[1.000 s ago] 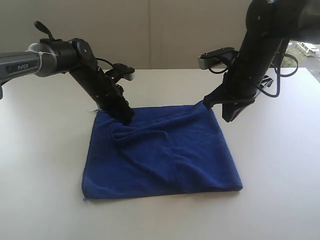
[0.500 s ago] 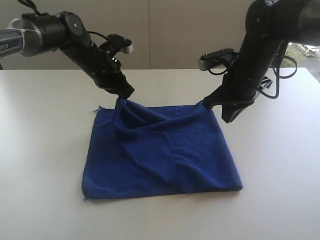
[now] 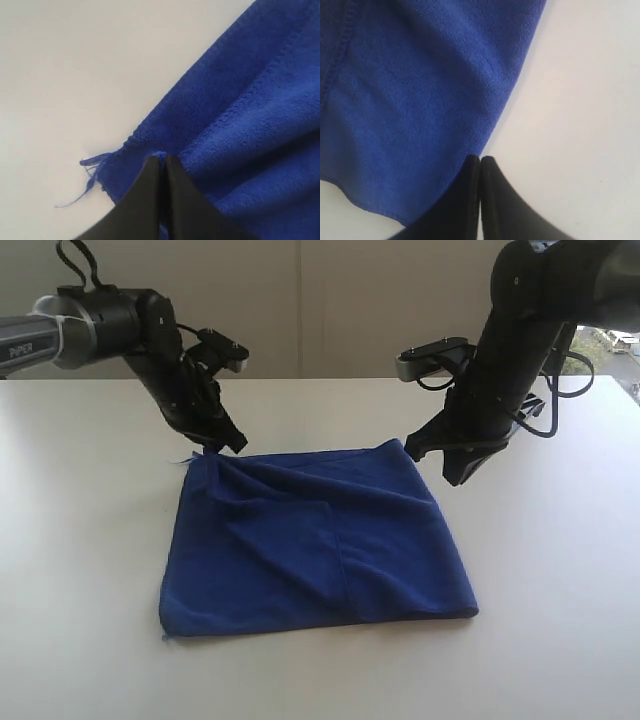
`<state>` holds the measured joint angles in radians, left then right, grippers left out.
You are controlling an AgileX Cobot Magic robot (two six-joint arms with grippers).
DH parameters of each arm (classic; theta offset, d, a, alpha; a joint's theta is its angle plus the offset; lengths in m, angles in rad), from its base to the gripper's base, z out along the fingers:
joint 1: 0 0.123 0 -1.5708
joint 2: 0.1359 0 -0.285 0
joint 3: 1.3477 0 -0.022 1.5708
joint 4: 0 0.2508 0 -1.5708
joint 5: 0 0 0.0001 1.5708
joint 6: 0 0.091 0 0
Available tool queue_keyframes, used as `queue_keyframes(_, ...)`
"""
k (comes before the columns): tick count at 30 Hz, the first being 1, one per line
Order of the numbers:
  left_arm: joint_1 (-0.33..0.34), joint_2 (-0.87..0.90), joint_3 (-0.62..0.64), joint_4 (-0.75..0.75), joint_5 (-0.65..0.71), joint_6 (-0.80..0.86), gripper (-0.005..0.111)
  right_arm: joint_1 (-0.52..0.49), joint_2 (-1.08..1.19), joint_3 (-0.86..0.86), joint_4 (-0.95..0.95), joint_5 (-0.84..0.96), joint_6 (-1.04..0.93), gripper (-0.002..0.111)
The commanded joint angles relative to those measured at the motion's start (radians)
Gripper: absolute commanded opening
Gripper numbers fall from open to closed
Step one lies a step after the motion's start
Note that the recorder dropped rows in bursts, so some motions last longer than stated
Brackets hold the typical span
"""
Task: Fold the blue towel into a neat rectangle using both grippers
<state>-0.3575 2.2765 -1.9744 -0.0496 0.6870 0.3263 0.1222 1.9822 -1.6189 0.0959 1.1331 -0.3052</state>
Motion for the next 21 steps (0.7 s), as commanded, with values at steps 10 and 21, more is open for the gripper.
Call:
queue_keyframes(10,-0.003,0.043,-0.003,0.221,-0.027,-0.207,0.051,-0.004,-0.003,0.004,0.005,0.021,-0.008,0.0)
queue_keyframes(21,-0.003,0.026,-0.003,0.303,-0.028,-0.308,0.039,-0.004,-0.003,0.004,0.008,0.005,-0.008,0.0)
